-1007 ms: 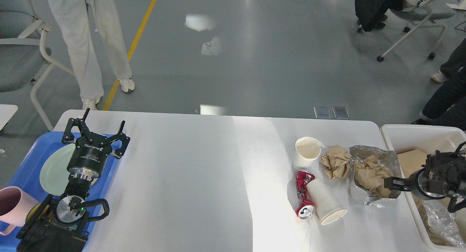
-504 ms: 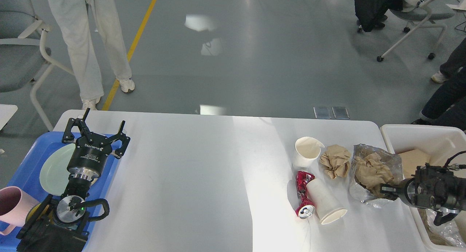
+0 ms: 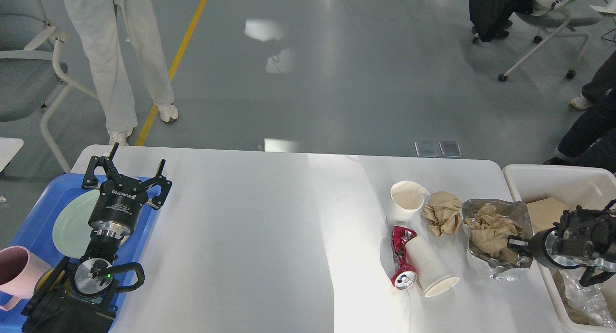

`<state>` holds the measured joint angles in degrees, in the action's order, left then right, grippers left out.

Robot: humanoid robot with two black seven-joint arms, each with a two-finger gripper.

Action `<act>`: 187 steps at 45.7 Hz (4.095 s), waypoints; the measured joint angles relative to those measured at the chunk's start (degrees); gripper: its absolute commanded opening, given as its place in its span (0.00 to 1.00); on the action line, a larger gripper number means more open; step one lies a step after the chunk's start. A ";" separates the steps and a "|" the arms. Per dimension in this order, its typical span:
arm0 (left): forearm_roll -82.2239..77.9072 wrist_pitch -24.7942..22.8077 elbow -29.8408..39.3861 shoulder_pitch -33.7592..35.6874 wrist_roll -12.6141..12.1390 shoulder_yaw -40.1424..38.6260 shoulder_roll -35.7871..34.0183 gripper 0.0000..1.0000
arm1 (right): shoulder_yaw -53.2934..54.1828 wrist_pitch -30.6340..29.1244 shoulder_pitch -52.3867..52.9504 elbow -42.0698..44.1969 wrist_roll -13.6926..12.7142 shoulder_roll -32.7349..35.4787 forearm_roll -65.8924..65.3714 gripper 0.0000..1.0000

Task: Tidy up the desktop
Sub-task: 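Pull the clear bag into the white bin with the right gripper, then release the bag and raise the right gripper out of the bin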

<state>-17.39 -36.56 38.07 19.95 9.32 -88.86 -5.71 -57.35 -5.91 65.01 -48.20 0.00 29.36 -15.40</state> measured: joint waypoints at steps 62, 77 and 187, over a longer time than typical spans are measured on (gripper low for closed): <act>0.00 0.00 0.04 0.00 0.00 0.00 -0.01 0.97 | -32.86 -16.05 45.04 -20.72 -0.37 20.66 9.92 0.00; -0.01 0.00 0.00 0.00 0.00 0.00 -0.01 0.97 | 9.57 -10.88 -7.74 14.56 -0.47 17.85 9.26 0.00; 0.03 0.00 0.01 0.00 0.01 0.00 0.00 0.97 | -25.87 -39.60 59.03 -24.71 -2.21 -14.78 -4.02 1.00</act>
<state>-17.36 -36.56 38.08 19.95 9.33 -88.86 -5.72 -83.22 -45.50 124.05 -72.91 -2.21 14.59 -19.42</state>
